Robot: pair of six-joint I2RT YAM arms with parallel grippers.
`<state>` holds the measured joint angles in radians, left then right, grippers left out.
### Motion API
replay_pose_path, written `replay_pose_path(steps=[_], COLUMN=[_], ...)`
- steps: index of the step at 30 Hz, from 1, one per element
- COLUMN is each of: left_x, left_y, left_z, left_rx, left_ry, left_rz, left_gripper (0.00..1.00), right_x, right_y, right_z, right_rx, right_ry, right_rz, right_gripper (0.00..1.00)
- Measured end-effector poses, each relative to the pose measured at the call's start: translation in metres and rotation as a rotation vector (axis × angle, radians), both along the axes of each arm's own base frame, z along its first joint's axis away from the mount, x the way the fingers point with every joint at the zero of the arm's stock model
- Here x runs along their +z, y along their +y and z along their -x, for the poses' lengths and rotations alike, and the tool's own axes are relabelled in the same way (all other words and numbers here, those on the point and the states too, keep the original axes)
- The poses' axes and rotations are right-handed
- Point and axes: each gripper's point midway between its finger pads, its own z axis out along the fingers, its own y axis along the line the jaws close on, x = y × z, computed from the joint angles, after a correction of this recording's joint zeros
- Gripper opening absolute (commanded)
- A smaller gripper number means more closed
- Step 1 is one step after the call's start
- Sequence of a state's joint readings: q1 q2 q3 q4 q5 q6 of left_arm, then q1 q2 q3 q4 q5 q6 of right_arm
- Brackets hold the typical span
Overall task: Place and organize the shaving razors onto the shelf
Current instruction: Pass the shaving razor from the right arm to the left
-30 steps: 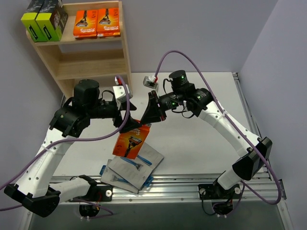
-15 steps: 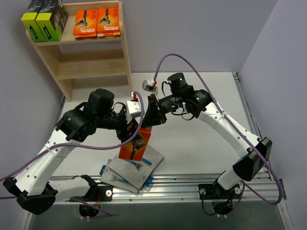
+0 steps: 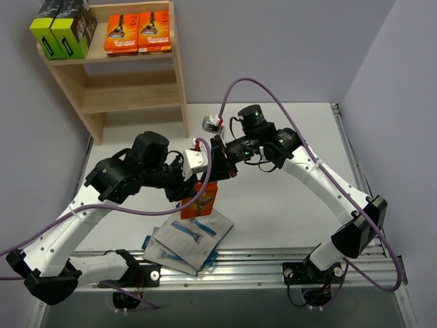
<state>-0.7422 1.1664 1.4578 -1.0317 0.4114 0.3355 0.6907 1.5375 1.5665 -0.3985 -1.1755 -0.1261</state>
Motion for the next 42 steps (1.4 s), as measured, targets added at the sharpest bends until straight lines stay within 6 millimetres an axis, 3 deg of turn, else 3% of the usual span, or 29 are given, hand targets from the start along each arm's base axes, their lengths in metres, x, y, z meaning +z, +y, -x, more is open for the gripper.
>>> replay_pose_path(steps=[3,4,6,8,10,12,16,19,24,28,32,36,38,42], left_x=[-0.001,-0.001,-0.002,-0.004,-0.006,-0.007,-0.011,-0.017,-0.015,0.011,0.061,0.116,0.137,0.153], left_y=[0.000,0.000,0.001,0.003,0.007,0.011,0.024,0.033,0.046,0.067,0.107,0.133,0.138,0.147], left_z=[0.000,0.000,-0.001,-0.004,-0.008,-0.012,-0.017,-0.025,-0.052,-0.076,-0.084,-0.064,-0.053,-0.034], left_rx=[0.002,0.002,0.008,0.029,0.053,0.083,0.164,0.269,0.495,0.702,0.920,1.023,1.025,1.032], left_ry=[0.001,0.001,-0.001,-0.006,-0.016,-0.032,-0.050,-0.052,-0.043,-0.056,-0.124,-0.196,-0.203,-0.180], left_rz=[-0.003,-0.003,-0.006,-0.021,-0.037,-0.051,-0.075,-0.086,-0.025,0.169,0.470,0.802,0.948,1.169], left_gripper=[0.02,0.02,0.02,0.02,0.02,0.02,0.02,0.02,0.02,0.02,0.02,0.02,0.02,0.02], right_x=[-0.001,-0.001,-0.002,0.000,0.002,0.007,0.013,0.016,0.009,-0.018,-0.042,-0.029,-0.016,0.010], right_y=[0.000,0.000,0.000,-0.001,-0.002,-0.006,-0.026,-0.045,-0.049,-0.047,-0.045,-0.027,-0.013,0.004], right_z=[0.000,0.000,-0.001,-0.002,-0.006,-0.016,-0.047,-0.075,-0.100,-0.103,-0.099,-0.089,-0.078,-0.063], right_rx=[0.001,0.001,-0.005,-0.016,-0.040,-0.087,-0.240,-0.385,-0.522,-0.576,-0.613,-0.584,-0.547,-0.503], right_ry=[-0.005,-0.005,-0.002,-0.008,-0.015,-0.018,0.004,0.028,0.081,0.192,0.290,0.290,0.292,0.309], right_rz=[0.000,0.000,0.004,0.004,0.004,-0.007,-0.054,-0.091,-0.127,-0.144,-0.136,-0.187,-0.231,-0.342], right_gripper=[0.00,0.05,0.30,0.42,0.45,0.54,0.67,0.70,0.56,0.57,0.63,0.73,0.84,0.92])
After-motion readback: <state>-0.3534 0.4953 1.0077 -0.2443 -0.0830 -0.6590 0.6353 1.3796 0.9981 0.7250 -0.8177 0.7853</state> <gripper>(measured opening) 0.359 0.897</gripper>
